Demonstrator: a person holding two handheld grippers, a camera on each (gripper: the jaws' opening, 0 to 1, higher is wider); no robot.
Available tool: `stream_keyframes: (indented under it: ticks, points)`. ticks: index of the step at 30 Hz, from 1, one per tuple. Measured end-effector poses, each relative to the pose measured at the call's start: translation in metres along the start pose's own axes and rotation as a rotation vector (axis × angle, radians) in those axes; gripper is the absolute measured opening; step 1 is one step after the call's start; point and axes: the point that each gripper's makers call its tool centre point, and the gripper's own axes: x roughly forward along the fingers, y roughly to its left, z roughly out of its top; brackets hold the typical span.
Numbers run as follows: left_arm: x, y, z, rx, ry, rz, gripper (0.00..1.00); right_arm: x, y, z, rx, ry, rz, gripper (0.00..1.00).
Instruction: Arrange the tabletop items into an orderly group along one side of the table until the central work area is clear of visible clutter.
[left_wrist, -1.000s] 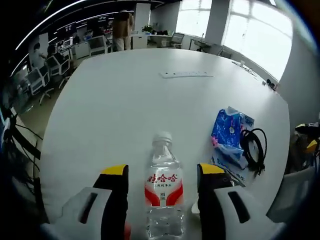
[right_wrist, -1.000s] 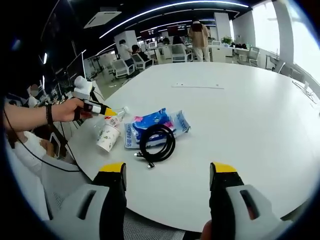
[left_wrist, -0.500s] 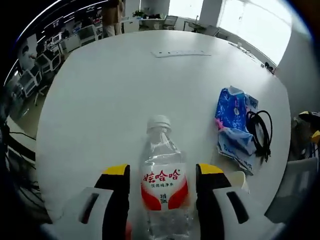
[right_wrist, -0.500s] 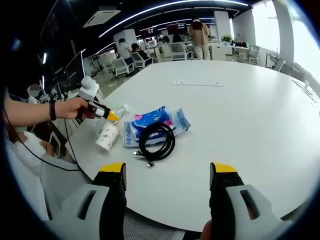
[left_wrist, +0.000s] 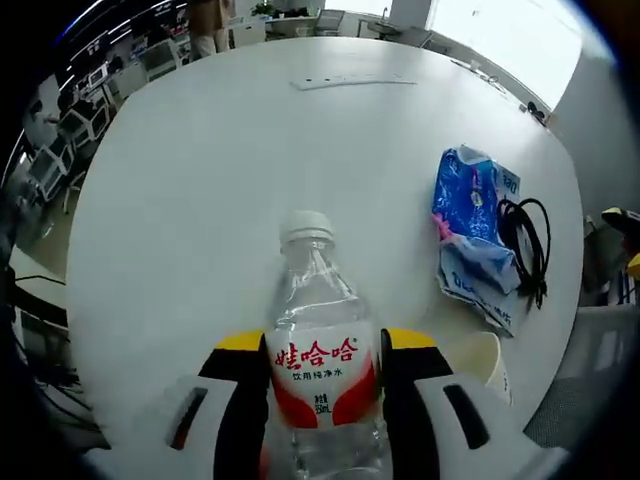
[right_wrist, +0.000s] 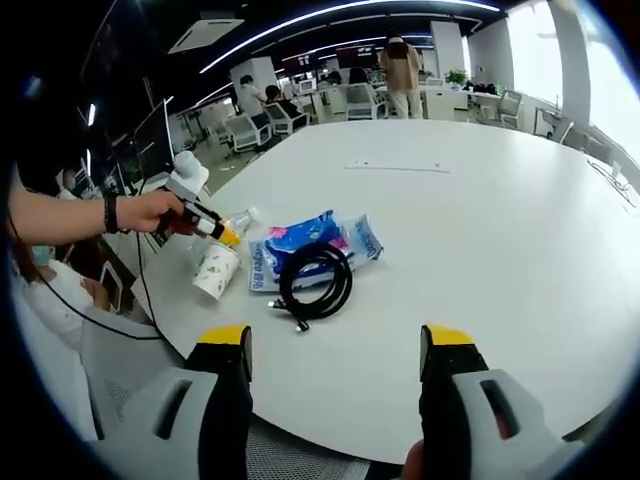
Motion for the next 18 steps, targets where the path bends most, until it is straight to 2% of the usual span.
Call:
stream_keyframes:
  ticks: [4, 6, 18]
  points:
    - [-0.0004, 0.0014, 0.0002, -0.01, -0.009, 0.008, 0.42, -0.0004, -0.0012, 0.0012, 0.005, -0.007, -0.004, 0.67]
    - [-0.0019, 0.0036, 0.0011, -0.049, -0.019, 0.016, 0.41, -0.0003, -0.0007, 0.0014, 0.01, -0.011, -0.004, 0.67]
    - [-0.009, 0.0065, 0.0009, -0.047, -0.04, 0.024, 0.39, 0.0008, 0.0024, 0.0029, 0.006, -0.017, 0.001, 0.67]
